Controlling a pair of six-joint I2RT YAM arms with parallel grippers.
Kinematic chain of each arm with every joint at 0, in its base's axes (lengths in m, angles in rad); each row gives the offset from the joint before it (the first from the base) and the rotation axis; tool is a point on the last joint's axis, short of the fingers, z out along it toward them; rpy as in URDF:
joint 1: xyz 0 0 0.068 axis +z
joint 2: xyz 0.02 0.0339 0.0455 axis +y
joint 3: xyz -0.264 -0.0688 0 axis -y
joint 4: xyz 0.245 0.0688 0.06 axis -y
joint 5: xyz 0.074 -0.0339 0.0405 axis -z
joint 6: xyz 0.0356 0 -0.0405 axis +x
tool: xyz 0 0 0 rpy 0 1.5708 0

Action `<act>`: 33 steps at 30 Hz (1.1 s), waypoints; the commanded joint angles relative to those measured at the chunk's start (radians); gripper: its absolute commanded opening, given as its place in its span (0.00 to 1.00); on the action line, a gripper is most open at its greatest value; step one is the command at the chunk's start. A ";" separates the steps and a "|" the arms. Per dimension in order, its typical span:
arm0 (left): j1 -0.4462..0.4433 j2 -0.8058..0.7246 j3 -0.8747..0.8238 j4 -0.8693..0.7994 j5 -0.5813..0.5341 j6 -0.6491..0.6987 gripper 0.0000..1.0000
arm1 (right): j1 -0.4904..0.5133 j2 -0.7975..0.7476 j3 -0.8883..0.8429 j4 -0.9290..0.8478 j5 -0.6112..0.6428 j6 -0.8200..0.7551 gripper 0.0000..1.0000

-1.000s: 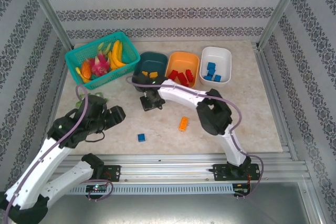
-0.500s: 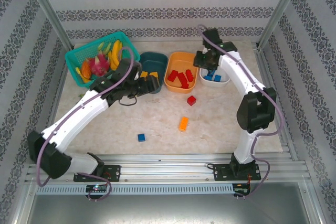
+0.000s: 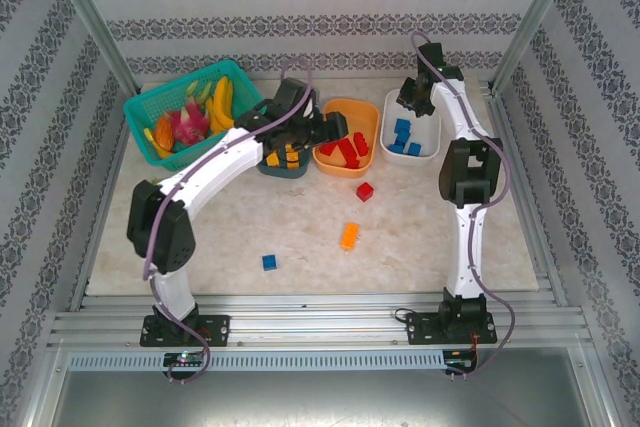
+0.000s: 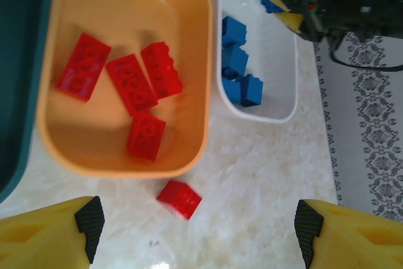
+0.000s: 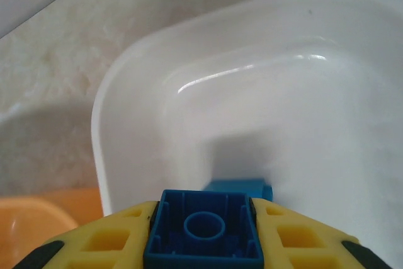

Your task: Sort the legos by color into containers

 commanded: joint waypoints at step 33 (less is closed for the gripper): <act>-0.115 -0.005 -0.018 -0.205 0.013 0.162 0.82 | 0.083 -0.491 -0.368 0.114 -0.024 0.042 0.63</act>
